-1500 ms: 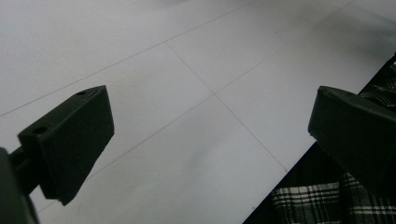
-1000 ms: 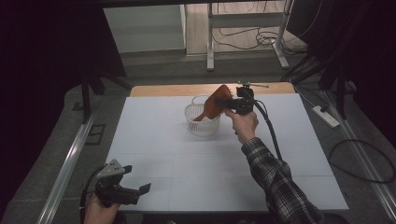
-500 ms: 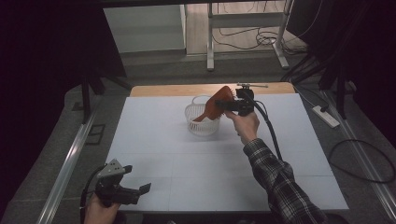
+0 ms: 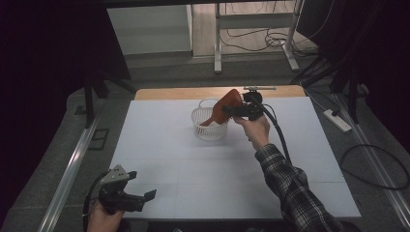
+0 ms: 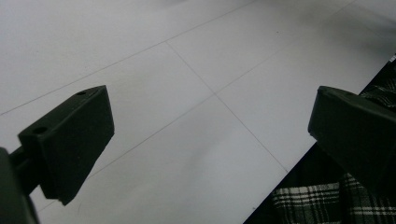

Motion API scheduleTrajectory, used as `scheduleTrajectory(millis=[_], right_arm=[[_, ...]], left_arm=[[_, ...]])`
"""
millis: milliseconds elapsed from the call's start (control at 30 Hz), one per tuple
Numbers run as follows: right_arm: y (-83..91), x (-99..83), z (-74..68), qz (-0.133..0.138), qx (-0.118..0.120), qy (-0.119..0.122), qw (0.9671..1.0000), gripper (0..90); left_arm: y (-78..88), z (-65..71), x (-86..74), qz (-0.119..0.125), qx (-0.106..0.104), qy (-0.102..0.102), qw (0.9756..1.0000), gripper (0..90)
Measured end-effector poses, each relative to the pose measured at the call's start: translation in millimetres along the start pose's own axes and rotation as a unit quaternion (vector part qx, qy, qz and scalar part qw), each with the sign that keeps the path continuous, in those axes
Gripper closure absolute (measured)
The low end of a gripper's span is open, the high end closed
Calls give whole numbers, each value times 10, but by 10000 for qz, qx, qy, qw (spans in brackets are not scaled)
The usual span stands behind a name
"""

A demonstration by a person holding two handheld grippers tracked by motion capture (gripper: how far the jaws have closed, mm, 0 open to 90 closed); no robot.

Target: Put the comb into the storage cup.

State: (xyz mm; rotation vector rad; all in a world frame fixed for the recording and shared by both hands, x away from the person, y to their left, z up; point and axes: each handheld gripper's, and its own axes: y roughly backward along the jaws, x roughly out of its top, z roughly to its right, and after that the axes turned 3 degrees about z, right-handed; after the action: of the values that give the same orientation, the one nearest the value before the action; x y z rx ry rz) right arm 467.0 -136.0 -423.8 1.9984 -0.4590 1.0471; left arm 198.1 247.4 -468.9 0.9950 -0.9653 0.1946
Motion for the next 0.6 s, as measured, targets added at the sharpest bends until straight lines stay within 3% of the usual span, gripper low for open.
scheduleTrajectory(millis=[400,600], right_arm=[[14,3,-6,-78,62,108,9999,177],[12,-3,-17,-158,28,282,9995,172]], left_arm=[[-1,3,0,3,6,1,10000,12],[-1,2,0,-2,8,-6,10000,13]])
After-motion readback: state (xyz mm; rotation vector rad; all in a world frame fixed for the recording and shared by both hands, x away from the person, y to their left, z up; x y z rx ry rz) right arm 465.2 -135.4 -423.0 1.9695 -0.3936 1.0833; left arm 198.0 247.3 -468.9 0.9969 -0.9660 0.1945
